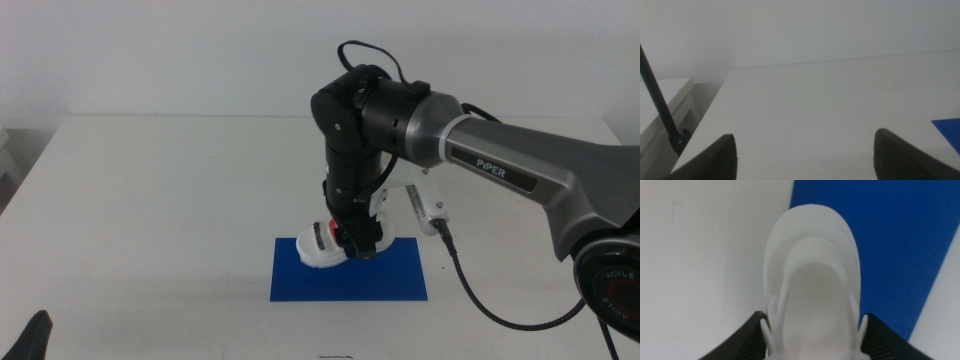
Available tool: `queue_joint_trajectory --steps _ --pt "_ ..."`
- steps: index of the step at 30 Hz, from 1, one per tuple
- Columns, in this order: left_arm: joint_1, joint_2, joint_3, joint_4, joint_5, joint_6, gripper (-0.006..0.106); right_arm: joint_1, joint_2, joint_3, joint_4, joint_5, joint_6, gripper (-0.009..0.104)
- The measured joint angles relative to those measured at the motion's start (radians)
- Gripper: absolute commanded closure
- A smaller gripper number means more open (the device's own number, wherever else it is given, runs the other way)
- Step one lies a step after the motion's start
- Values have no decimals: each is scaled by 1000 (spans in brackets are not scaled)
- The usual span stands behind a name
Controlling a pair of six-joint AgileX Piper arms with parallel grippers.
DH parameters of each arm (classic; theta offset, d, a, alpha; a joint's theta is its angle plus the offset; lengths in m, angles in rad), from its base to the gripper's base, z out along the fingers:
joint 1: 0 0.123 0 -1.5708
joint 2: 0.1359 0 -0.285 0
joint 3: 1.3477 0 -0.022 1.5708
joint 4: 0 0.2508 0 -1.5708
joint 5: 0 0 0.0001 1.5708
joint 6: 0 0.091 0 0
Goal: Use one arm to grab the shoe from the table and place it on the mat.
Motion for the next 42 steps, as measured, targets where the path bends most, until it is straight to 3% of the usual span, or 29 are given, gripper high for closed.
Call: queue_joint_trajectory --steps 16,32,33,34,39,42 --pt "0 0 0 0 0 0 7 14 -12 66 -3 -6 0 96" --pt "0 0 0 0 0 0 7 4 16 67 49 -8 0 95" --pt "0 0 0 0 0 0 7 4 16 67 47 -8 0 49" --pt "0 0 0 0 0 0 7 4 16 67 46 -8 0 36" --pt "0 0 0 0 0 0 7 4 16 67 45 -8 0 9" --pt "0 0 0 0 0 0 7 4 16 67 42 -8 0 1"
